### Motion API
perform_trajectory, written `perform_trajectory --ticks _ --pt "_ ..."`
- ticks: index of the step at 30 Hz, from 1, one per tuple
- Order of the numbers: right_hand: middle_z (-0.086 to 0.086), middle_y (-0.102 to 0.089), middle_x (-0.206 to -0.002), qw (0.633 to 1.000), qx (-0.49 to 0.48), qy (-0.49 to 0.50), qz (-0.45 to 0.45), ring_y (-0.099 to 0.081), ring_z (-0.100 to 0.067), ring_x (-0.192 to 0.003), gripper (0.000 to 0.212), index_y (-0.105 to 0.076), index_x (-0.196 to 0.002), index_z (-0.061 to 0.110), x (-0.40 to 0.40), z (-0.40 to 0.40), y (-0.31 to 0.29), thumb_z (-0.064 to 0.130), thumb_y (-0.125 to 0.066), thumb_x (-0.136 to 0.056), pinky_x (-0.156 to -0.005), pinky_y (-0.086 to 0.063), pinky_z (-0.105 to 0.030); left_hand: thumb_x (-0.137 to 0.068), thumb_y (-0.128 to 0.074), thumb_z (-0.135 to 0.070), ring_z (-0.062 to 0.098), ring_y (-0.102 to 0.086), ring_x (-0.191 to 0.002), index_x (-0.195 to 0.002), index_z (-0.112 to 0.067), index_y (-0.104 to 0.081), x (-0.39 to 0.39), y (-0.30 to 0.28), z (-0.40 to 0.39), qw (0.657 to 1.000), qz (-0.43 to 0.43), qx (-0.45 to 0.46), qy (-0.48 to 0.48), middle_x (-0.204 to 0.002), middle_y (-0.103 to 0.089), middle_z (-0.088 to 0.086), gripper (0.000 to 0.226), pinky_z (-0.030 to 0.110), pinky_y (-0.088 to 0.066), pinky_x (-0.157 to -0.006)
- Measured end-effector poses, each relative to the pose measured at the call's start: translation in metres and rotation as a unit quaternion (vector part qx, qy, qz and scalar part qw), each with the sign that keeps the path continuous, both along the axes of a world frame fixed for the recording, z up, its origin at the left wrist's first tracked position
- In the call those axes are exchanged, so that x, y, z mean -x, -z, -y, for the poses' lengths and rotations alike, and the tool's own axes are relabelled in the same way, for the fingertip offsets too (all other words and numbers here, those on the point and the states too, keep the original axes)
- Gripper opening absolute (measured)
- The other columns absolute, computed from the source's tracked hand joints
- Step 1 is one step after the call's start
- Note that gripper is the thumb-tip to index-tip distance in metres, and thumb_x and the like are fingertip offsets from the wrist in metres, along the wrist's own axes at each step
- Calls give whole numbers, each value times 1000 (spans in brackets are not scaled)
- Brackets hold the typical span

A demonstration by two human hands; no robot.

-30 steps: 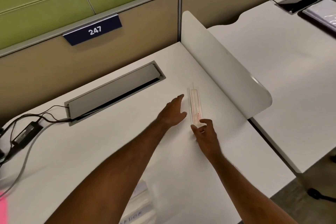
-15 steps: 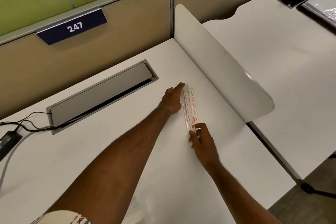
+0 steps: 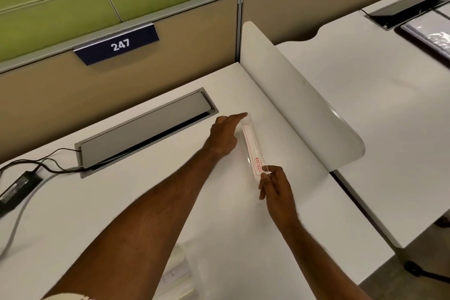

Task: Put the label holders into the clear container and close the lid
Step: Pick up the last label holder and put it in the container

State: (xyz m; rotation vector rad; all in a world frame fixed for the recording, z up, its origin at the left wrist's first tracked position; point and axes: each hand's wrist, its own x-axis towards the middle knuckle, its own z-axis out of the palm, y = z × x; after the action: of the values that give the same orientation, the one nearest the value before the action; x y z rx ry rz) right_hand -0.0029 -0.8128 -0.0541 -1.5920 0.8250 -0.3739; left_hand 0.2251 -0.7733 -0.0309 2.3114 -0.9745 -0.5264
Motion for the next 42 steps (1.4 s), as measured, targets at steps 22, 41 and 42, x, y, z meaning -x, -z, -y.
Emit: perform_trajectory --ticks 22,41,42 --pt "-10 -55 -70 947 -296 -96 85 -48 -19 -56 23 -70 -114 -1 -3 -76 -100 4 -51 -102 -56 -40 -28 -82 -78 -33 19 -39 -137 -148 -38 -42 21 -57 -208 964 248 -59 -75 -151 -44 -11 76 42 -30 -108" --pt "-5 -57 -70 851 -468 -239 -25 -49 -12 -51 30 -71 -117 -5 -21 -173 -104 10 -59 -94 -51 -39 -22 -82 -80 -40 20 -48 -132 -134 -26 -58 67 -68 -402 945 292 -58 -136 -141 -56 -7 59 39 -33 -105" --pt "-4 -56 -69 846 -475 -243 -28 -47 -12 -49 30 -70 -118 -5 -22 -177 -102 9 -59 -94 -50 -37 -23 -80 -81 -40 20 -49 -130 -134 -27 -59 69 -69 -410 945 290 -56 -139 -140 -57 -7 60 39 -34 -105"
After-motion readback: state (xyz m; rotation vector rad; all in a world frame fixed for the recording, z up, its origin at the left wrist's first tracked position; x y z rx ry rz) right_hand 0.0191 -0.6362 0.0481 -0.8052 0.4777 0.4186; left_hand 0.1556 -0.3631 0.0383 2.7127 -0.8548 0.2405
